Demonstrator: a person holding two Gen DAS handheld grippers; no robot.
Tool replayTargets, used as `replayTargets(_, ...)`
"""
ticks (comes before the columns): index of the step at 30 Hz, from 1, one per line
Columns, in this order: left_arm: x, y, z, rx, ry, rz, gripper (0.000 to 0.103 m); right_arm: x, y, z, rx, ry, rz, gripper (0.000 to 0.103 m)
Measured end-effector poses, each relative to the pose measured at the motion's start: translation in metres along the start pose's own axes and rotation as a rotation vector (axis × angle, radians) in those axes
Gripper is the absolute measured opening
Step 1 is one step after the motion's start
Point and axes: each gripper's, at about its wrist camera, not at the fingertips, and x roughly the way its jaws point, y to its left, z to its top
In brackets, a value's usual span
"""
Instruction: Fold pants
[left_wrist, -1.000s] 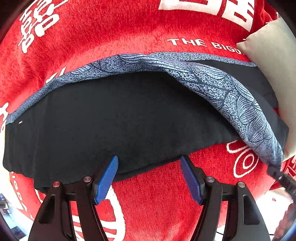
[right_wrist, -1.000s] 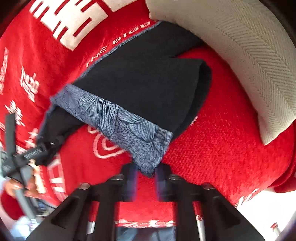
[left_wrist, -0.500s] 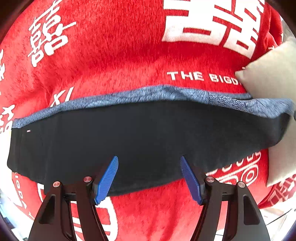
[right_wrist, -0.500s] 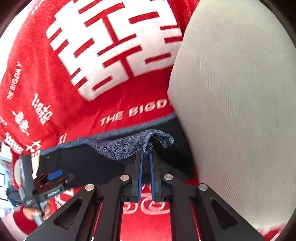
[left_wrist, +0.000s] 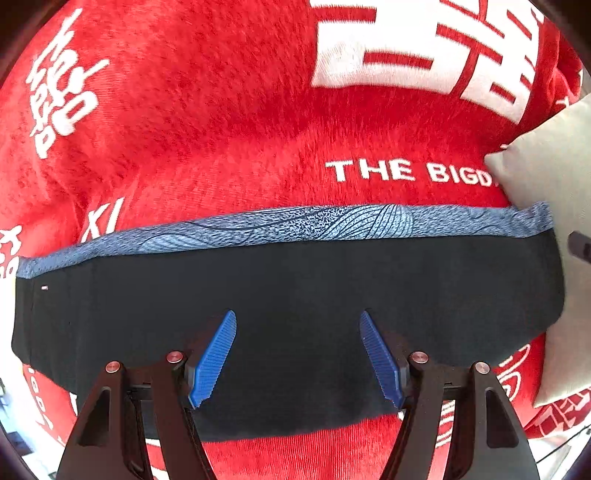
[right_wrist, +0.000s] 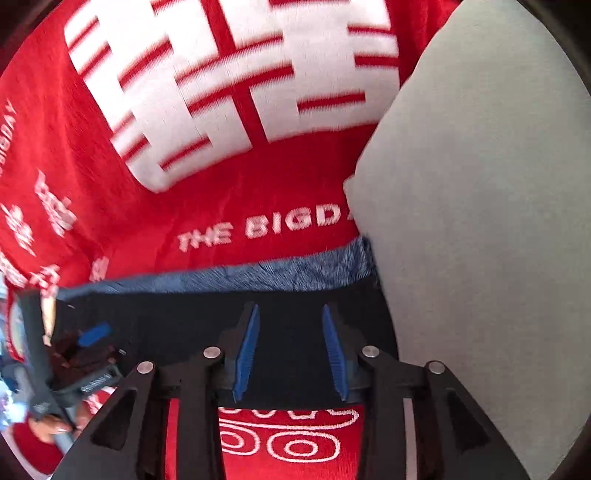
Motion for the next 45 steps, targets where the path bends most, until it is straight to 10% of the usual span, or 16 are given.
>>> replayTargets(7,0.040,0.004,0.012,-0.066,0.019,0.032,0.072,0.075,-0.010,0.006,0.038,0.025,-0.145,0.036)
replayTargets(12,0.051,0.011,0.018,-0.092,-0.010,0.061,0.094,0.104,-0.003,0.021,-0.045,-0.008,-0.200,0.036)
replayTargets(21,0.017,0.017,0.029,-0.064,-0.066,0.026,0.094,0.041,-0.017,-0.008,0.073,-0.041,-0.029,0.044)
replayTargets(32,0.046,-0.075,0.029,0.109,-0.032,-0.049,0.095,0.040,-0.026,-0.079,0.186,0.004,-0.089,0.046)
replayTargets(40,0.028,-0.053,0.043,0.089,-0.068,-0.008,0.100,0.046,-0.030,-0.053,0.164,0.004,-0.110,0.046)
replayTargets(45,0.020,0.037,0.052,-0.064,-0.102,0.132,0.100,0.036,-0.020,-0.062,0.124,0.020,-0.097,0.048)
